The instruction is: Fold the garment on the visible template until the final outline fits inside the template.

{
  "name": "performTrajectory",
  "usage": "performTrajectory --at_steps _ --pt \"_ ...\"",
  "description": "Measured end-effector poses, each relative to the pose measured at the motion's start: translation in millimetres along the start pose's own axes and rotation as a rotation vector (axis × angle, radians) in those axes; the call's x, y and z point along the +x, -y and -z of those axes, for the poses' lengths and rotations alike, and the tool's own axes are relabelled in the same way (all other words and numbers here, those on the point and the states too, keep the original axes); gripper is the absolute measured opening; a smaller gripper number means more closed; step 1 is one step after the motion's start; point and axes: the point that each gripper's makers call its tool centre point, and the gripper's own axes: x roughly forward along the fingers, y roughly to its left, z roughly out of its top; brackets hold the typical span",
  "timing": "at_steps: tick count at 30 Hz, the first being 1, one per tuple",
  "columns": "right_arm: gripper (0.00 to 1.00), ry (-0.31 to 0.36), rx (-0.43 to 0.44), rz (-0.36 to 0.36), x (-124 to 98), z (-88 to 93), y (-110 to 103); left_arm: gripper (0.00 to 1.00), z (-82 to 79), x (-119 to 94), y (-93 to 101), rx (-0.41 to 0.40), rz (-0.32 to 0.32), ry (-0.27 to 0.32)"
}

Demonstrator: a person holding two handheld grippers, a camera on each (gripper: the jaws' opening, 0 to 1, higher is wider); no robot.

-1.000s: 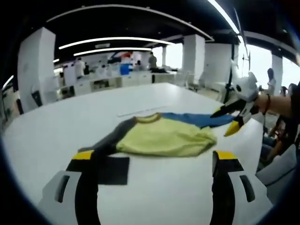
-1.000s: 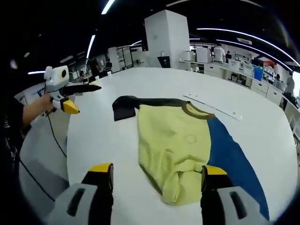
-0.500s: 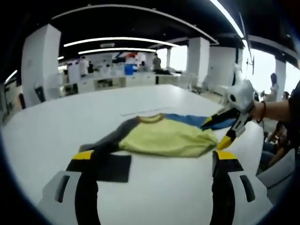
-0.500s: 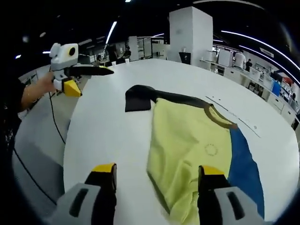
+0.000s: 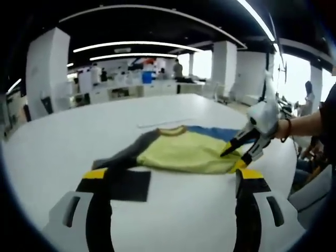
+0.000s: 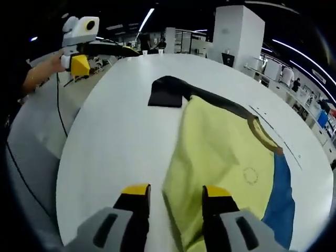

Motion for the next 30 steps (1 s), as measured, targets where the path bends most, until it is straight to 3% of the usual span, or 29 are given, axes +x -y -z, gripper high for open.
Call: performTrajectory --at_steps 3,6,13,20,26,30 --pt "0.29 0.000 -0.043 -0.016 3.9 -1.1 -3.8 0.95 4.4 0.8 -0.5 -0.007 0.000 -0.007" --pt "0.28 -0.033 -0.160 -0.004 6.9 2.1 0.3 0.95 5.3 0.6 0.4 -0.004 -0.001 -0.010" --pt "0.22 -0.104 -0.162 -0.014 15.3 13.6 2.2 0.94 4.9 -0.1 -1.5 0.001 -0.006 -0.008" --pt "0.08 -0.067 -0.083 -0.054 19.1 10.6 -2.6 0.93 10.4 1.9 0.9 0.001 -0.008 -0.011" --pt "0.00 -0.075 -0.095 -0.037 18.9 9.0 2.8 0.92 8.9 4.4 4.8 -0.007 0.001 0.005" --pt "0.00 -0.071 -0.083 -0.039 16.8 6.8 6.3 0.91 10.4 5.8 6.2 0.004 0.004 -0.007"
